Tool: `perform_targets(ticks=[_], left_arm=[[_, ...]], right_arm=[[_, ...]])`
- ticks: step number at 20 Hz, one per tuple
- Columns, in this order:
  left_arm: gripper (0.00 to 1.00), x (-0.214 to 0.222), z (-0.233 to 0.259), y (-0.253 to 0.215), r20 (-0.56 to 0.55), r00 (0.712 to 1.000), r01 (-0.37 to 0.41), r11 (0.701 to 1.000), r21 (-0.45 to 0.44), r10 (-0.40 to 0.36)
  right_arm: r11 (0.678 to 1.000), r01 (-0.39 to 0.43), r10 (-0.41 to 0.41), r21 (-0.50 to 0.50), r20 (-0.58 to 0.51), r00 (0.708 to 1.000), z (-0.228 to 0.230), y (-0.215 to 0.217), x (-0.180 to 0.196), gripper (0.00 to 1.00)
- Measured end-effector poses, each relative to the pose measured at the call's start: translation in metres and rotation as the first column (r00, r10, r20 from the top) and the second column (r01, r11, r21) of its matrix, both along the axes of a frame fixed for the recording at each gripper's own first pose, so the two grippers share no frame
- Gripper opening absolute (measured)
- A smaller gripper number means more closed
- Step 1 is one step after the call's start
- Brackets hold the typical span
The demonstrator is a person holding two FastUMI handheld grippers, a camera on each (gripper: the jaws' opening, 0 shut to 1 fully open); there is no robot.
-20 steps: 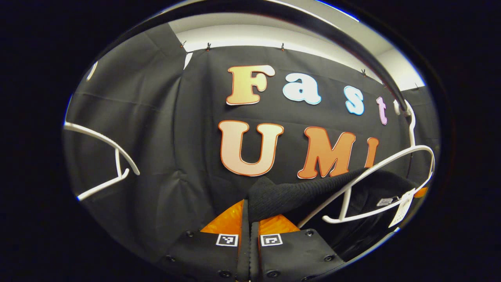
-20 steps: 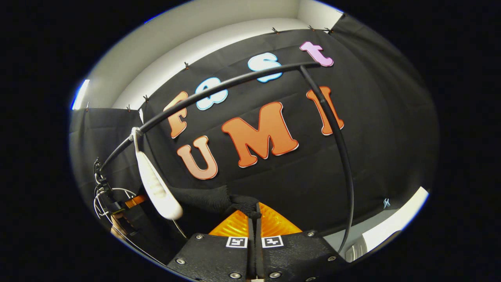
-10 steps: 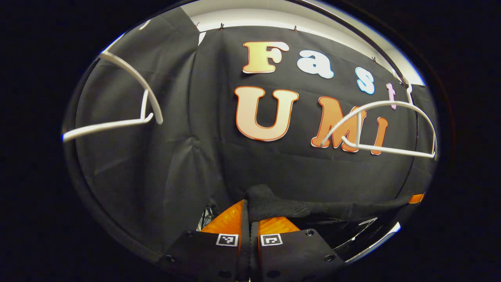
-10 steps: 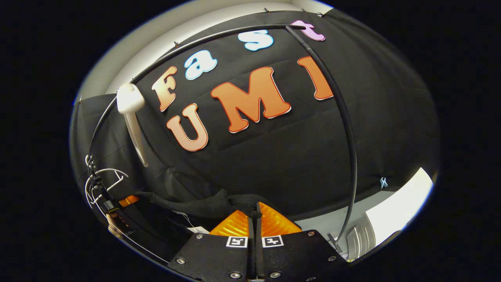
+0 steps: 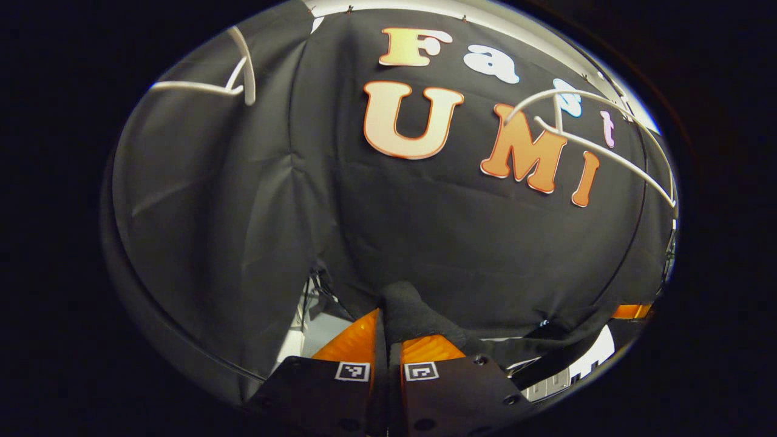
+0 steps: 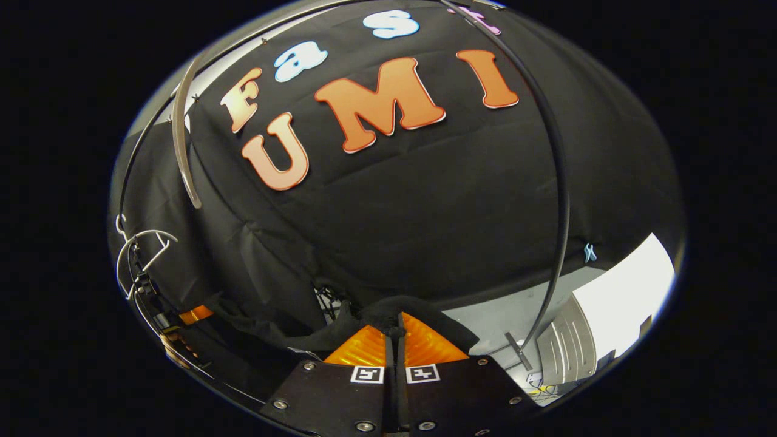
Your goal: Grasp the clothes on the hanger with both hands and then place them into the laundry hamper below.
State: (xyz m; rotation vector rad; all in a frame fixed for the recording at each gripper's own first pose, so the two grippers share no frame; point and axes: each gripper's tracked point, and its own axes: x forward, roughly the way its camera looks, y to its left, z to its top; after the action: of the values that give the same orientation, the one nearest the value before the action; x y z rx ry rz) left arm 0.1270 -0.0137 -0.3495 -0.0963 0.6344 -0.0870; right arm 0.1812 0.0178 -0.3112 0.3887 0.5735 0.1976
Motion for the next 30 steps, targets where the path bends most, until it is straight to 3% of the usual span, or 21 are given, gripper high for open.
perform_targets(ticks=[9,14,17,27,29,30], left_arm=[[0.09,-0.064,-0.108,-0.029,-0.248,0.967,0.048,0.999,-0.022,-0.052],[0.07,-0.101,-0.157,-0.045,-0.388,0.915,0.110,0.994,-0.028,-0.112],[0.07,-0.121,-0.186,-0.051,-0.467,0.877,0.109,0.994,-0.030,-0.111],[0.08,-0.170,-0.237,-0.063,-0.626,0.767,0.192,0.981,0.008,-0.145],[0.17,-0.178,-0.239,-0.066,-0.640,0.751,0.212,0.977,-0.001,-0.163],[0.33,-0.180,-0.238,-0.068,-0.644,0.747,0.212,0.977,-0.007,-0.167]], right_arm=[[0.998,-0.055,0.051,-0.013,-0.191,0.980,-0.101,0.063,-0.035,0.00],[0.999,-0.030,0.021,-0.025,-0.306,0.952,-0.159,0.072,-0.055,0.00],[0.999,-0.026,0.011,-0.035,-0.360,0.933,-0.189,0.074,-0.066,0.00],[0.993,-0.050,-0.015,-0.109,-0.526,0.850,-0.271,0.076,-0.110,0.09],[0.990,-0.072,-0.005,-0.122,-0.540,0.842,-0.277,0.075,-0.115,0.11],[0.987,-0.081,-0.006,-0.137,-0.542,0.840,-0.280,0.074,-0.118,0.11]])
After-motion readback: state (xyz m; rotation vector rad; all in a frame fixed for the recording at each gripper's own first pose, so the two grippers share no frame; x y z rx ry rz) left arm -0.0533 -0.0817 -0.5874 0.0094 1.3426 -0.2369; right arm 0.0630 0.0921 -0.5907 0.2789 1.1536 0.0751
